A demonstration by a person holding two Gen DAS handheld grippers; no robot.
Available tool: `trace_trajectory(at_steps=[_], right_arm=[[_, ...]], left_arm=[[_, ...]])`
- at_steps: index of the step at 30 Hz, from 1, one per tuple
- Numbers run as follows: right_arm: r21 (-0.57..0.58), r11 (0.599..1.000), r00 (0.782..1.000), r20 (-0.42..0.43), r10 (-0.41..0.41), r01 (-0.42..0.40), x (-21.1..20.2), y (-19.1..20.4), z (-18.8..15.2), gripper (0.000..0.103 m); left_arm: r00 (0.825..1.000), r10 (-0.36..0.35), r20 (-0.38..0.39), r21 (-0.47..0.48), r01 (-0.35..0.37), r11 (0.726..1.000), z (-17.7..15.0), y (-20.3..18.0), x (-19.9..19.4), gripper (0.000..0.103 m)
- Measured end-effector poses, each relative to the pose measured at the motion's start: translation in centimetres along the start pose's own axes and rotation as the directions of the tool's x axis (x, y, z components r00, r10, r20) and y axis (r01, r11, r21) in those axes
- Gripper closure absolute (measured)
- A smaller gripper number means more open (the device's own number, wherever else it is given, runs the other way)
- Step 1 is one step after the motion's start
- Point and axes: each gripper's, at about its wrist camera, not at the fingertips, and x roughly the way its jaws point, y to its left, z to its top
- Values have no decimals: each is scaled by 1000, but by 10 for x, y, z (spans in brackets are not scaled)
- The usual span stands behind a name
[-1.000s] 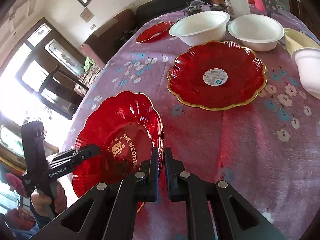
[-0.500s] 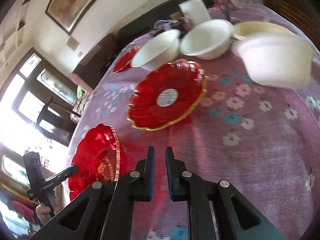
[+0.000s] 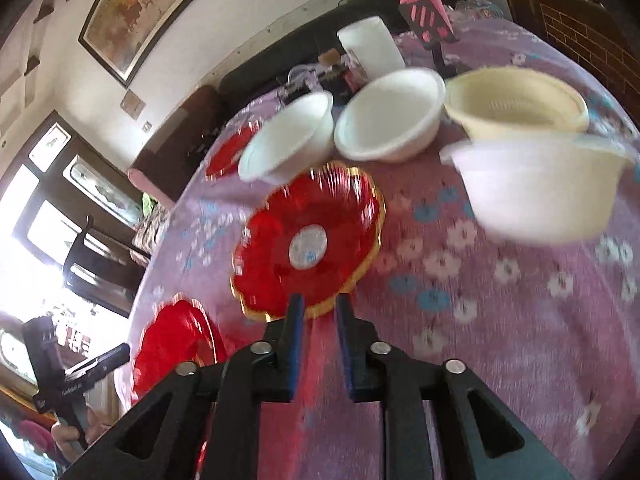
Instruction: Organize plates and bowls
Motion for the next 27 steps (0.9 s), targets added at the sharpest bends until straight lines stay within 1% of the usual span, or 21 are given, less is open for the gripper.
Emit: trace_trajectory(at_steps=[2,3,6,8,10,13,15,18,20,22,25,27], right_arm=[[1,1000,1000,18,5,-5,3,4,13,81],[1,1000,1000,28,-9,9,9,5,24,81],[7,999,997,67,-47,47,21,0,40,81],[21,998,995,78,-66,65,28,-9,42,81],[30,998,997,57,-57,55,37,-19,39,81],[32,997,997,38,-66,65,41,-29,39,81],[30,998,998,28,-57,56,43,-33,40,81],[43,997,998,15,-58,57,44,-37,40,81],[59,997,998,11,-54,53,44,-41,40,81],[65,996,998,4,-58,57,45,-43,39,81],[48,996,998,-11,-69,70,50,-39,37,81],[36,996,997,-14,-79,79,53,-36,36,81]], left_arm=[[1000,-4,-7,21,4,1000,16,-11,1,43],[1000,-10,-11,25,10,1000,26,-17,3,42],[999,-19,-40,13,19,1000,52,-29,15,41],[998,-28,-63,-1,28,1000,68,-39,28,41],[995,-39,-92,-11,38,999,80,-48,44,41],[988,-51,-146,-10,51,999,95,-66,75,41],[983,-64,-173,-19,61,998,100,-76,95,41],[978,-60,-202,-28,56,998,106,-87,123,41],[973,-71,-218,-43,63,997,106,-89,134,41],[971,-55,-231,-42,47,998,107,-91,145,41],[969,-56,-241,-45,46,998,109,-92,155,41],[966,-53,-253,-31,47,998,109,-97,161,41]])
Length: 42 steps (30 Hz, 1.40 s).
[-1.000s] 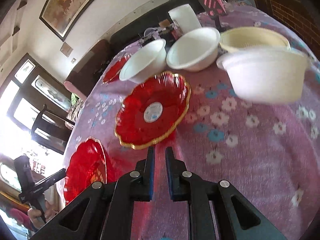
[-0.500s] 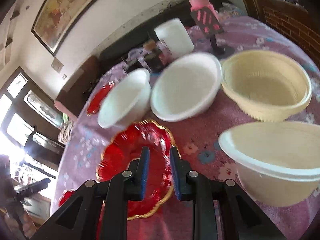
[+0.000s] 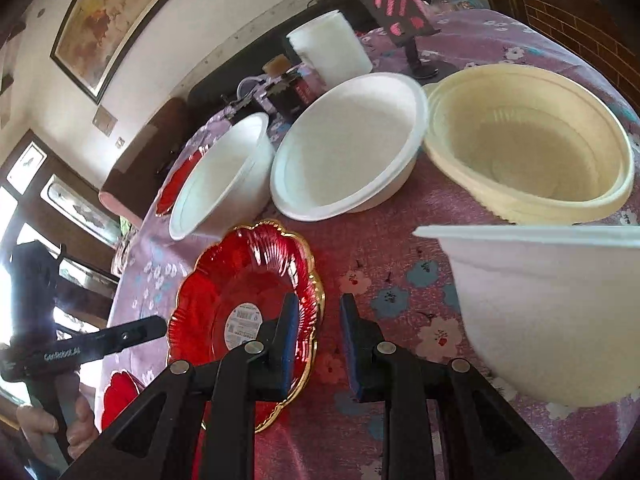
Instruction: Organize plates and bowls
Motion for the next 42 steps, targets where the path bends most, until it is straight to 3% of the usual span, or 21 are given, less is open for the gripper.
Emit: trace_trajectory(at_steps=[1,3,5,6,19,25,27,35,38,42], right_arm=[[-9,1000,1000,-2,-8,8,2,1,-1,81],[-24,1000,1000,-7,-16,16,4,4,-4,81],[-34,999,1000,-11,-16,16,6,6,-5,81],[-38,999,1000,-13,-11,11,7,6,-6,82],[-53,999,1000,13,-3,3,-4,11,-6,85],[-48,999,1000,-7,-7,7,-1,8,-6,85],[-43,999,1000,-18,-10,9,2,7,-7,90],[-27,1000,999,-38,-9,8,7,5,-8,90],[-20,1000,999,-44,-19,19,9,4,-8,90],[-14,1000,1000,-28,-9,9,6,3,-9,95]], left_arm=[[1000,2,-5,9,-2,1000,1,-2,3,43],[1000,3,-19,24,-2,1000,3,-6,9,62],[999,-6,-40,36,8,999,4,-10,17,75],[999,-3,-44,40,5,999,3,-12,19,76],[999,26,37,104,-30,994,-8,-27,-1,76],[999,39,19,100,-41,994,-6,-21,1,76],[999,44,8,91,-45,995,-2,-24,11,76],[999,15,-37,44,-13,999,10,-17,31,76],[999,40,-27,63,-38,997,14,-21,33,86],[999,25,-21,50,-24,998,14,-23,32,86]])
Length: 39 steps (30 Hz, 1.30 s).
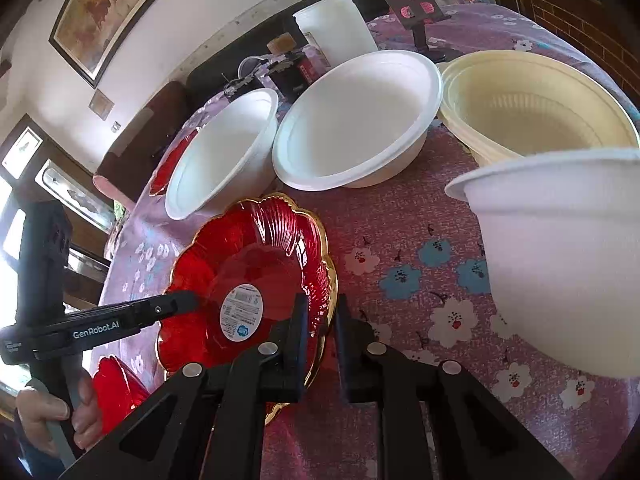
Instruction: Organize plates and bowls
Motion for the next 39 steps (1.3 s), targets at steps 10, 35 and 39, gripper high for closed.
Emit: trace_trajectory(at_steps=[10,35,39], right_arm=[[-9,1000,999,44,9,-9,-17,2,0,95],[-78,987,982,113,152,-144,-57,42,-25,94],[-89,980,977,104,186,-177,-62,57,-41,94]], left_arm=[[998,1,62,36,-3,999,-21,-5,-32,86],[981,1,195,30,-7,1000,-71,16,-102,86],[973,-6,229,21,1,1000,-92,28,-120,86]])
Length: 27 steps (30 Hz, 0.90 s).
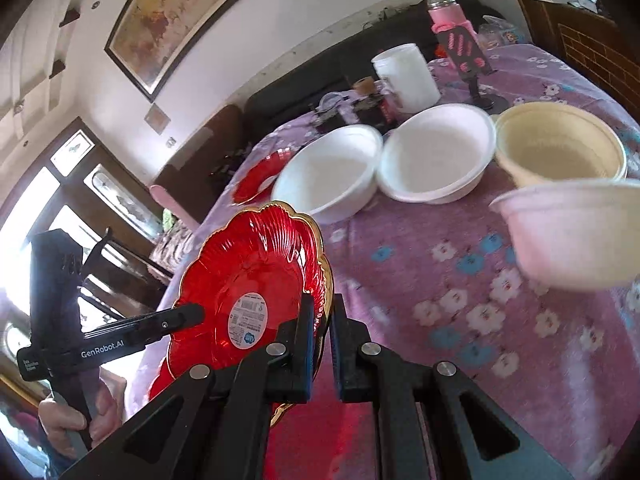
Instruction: Organize plates and bowls
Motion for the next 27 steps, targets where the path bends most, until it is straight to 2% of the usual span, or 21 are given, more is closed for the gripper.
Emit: trace_trajectory(at_steps=[8,11,20,27], right_arm=[[-52,998,999,-25,32,-33,-4,35,-20,94],[-73,997,998,-47,37,-40,-2,46,-30,94],[-122,992,991,-130,29,-45,10,67,-61,94],[-162,986,983,-186,1,-31,24,75,-80,94]], left_arm=[[999,-8,41,-28,9,1000,-32,25,-33,86],[999,-9,42,-40,10,999,-50,35,-39,83],[1000,-17,5,-86,17,996,-99,64,-43,83],[1000,-9,-20,-107,6,994,-118,76,-39,83]])
